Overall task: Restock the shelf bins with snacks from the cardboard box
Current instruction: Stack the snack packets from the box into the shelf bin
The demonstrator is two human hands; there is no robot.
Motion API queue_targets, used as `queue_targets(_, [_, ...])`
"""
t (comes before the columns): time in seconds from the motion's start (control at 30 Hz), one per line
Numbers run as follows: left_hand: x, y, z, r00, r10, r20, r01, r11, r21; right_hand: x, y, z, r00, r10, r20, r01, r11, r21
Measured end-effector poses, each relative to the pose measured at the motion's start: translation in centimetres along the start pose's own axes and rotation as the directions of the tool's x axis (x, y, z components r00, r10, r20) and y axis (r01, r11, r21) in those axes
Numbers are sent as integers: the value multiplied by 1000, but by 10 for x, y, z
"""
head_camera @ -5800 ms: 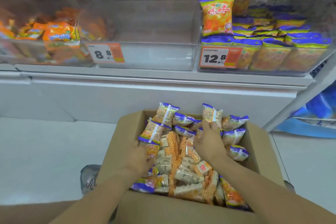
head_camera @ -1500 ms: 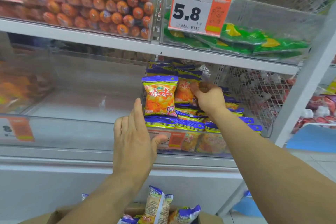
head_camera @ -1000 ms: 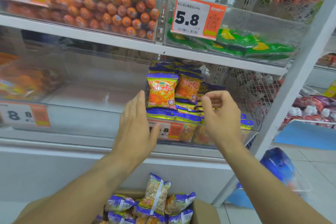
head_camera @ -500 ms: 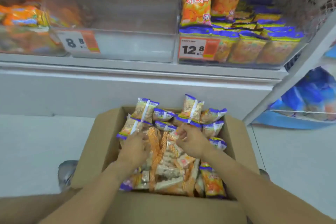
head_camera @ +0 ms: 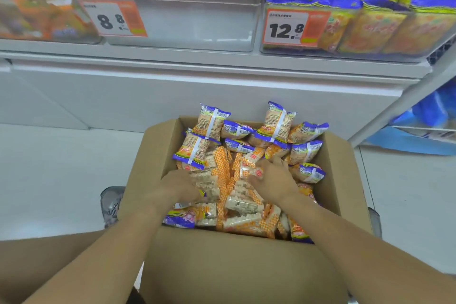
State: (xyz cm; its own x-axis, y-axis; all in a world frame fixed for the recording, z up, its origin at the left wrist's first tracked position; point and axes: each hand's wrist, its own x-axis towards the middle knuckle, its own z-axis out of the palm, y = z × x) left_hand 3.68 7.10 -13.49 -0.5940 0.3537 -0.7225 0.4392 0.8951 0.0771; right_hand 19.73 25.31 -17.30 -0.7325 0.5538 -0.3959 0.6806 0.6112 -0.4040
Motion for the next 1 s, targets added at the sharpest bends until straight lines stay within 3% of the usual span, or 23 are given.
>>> queue_targets(0.07, [-6, 0, -8, 1000, -21, -15, 20, 999, -44, 4, -3, -4, 981, -5, -193, 33, 989, 143])
queue_targets(0.13, [-7, -1, -18, 999, -15, -43, 10, 993, -120, 10, -6, -15, 874, 4, -487, 99, 978, 184])
queue_targets(0.2, [-13, -2, -29, 997, 6, -82, -23, 977, -211, 19, -8, -28, 757, 20, -653, 121, 978, 171])
queue_targets(0.23, [-15, -2, -34, 994, 14, -107, -41, 966, -254, 24, -9, -35, 754, 31, -656, 113, 978, 177])
queue_targets(0.33, [-19, -2, -42, 983, 48, -177, -126, 876, -465, 43, -9, -49, 863, 33, -504, 62, 983, 170])
queue_targets(0.47, [-24, 13, -44, 995, 58, -78, -95, 432, -897, 50, -13, -57, 902, 86, -423, 45, 956, 290])
queue_targets(0.53, [-24, 17, -43, 992, 122, -35, -70, 294, -953, 46, -16, -55, 916, 172, -362, -19, 921, 390])
queue_targets(0.67, [-26, 19, -40, 958, 280, 58, 5, 185, -983, 40, -24, -55, 955, 296, 27, -244, 728, 640])
queue_targets(0.73, [-28, 21, -38, 935, 342, 98, 43, 163, -986, 33, -27, -63, 957, 239, 164, -281, 628, 725])
queue_targets(0.8, [-31, 23, -39, 914, 386, 124, 63, 167, -984, 26, -31, -76, 965, 209, 157, -250, 554, 794])
queue_targets(0.9, [-29, 27, -37, 942, 328, 76, 1, 223, -975, 20, -37, -97, 989, 139, 43, -102, 458, 883])
queue_targets(1.0, [-25, 33, -34, 975, 186, -123, -193, 424, -885, 15, -44, -110, 982, 69, -174, 114, 518, 848])
